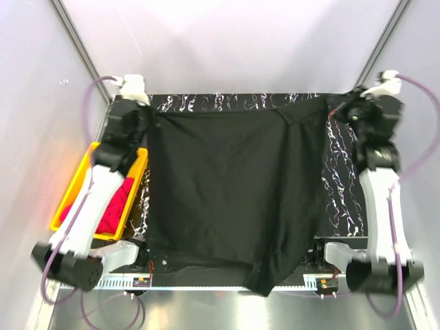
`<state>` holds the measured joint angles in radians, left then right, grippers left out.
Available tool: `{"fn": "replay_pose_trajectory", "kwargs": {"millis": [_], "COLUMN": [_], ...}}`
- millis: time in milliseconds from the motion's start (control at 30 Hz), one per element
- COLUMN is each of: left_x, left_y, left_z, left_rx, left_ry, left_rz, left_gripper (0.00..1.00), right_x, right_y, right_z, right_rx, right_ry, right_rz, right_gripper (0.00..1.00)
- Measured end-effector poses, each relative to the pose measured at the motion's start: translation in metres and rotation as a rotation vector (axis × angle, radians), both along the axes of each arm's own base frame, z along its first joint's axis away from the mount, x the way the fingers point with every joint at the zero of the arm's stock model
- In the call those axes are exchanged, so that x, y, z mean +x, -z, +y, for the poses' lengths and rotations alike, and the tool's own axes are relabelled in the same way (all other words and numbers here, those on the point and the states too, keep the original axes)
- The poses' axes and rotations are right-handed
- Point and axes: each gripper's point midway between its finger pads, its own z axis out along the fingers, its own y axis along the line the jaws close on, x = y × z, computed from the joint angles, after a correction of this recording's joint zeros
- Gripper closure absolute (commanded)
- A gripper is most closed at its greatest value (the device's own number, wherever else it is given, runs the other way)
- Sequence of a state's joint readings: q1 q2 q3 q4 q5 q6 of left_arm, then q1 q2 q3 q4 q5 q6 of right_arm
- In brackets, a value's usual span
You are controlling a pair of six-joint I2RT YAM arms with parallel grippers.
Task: Fold and stack the t-shirts
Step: Flatten the tshirt out, then fold the tshirt
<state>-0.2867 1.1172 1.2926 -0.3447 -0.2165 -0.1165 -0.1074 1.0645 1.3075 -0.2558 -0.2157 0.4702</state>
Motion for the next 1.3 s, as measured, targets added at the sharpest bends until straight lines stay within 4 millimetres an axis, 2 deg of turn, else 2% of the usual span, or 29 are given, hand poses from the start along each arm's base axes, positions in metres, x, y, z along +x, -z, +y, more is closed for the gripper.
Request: {"fn": "replay_pose_trajectory", "kwargs": {"millis": [33, 133, 200, 367, 433, 533, 633, 800, 900, 1067, 1300], "left_x": [0.015, 0.057, 0.092, 0.179, 0.202, 0.219, 0.216, 0.224, 0.223, 0.214, 0.189], "left_y": [0.027, 0.083, 0.116, 0.225, 0.268, 0.307, 0.321, 0.309, 0.306, 0.306, 0.319], "left_z": [-0.002, -0.007, -0.012, -0.022, -0.024, -0.023, -0.018, -0.017, -0.016, -0.01, -0.009], "left_rx": [0.024, 0.062, 0.073, 0.089, 0.086, 0.078, 0.063, 0.015, -0.021, -0.091, -0.187], "left_ry": [-0.009, -0.027, -0.04, -0.061, -0.062, -0.066, -0.066, -0.055, -0.051, -0.051, -0.019], "left_rz": [0.042, 0.127, 0.157, 0.324, 0.388, 0.451, 0.492, 0.468, 0.474, 0.526, 0.664], "left_gripper": [0.89, 0.92, 1.0, 1.0, 1.0, 1.0, 1.0, 1.0, 1.0, 1.0, 1.0], "right_x": [0.02, 0.07, 0.1, 0.162, 0.178, 0.195, 0.202, 0.203, 0.198, 0.169, 0.128], "right_y": [0.027, 0.098, 0.134, 0.221, 0.252, 0.285, 0.296, 0.29, 0.291, 0.289, 0.264], "right_z": [-0.003, -0.011, -0.015, -0.019, -0.019, -0.017, -0.014, -0.007, -0.003, 0.002, 0.007], "right_rx": [-0.001, -0.01, -0.015, 0.0, 0.017, 0.057, 0.09, 0.139, 0.166, 0.216, 0.306], "right_ry": [0.005, 0.013, 0.01, -0.012, -0.023, -0.042, -0.065, -0.097, -0.108, -0.094, -0.059], "right_rz": [0.056, 0.186, 0.24, 0.37, 0.423, 0.48, 0.498, 0.495, 0.521, 0.601, 0.711], "right_gripper": [1.0, 1.0, 1.0, 1.0, 1.0, 1.0, 1.0, 1.0, 1.0, 1.0, 1.0]}}
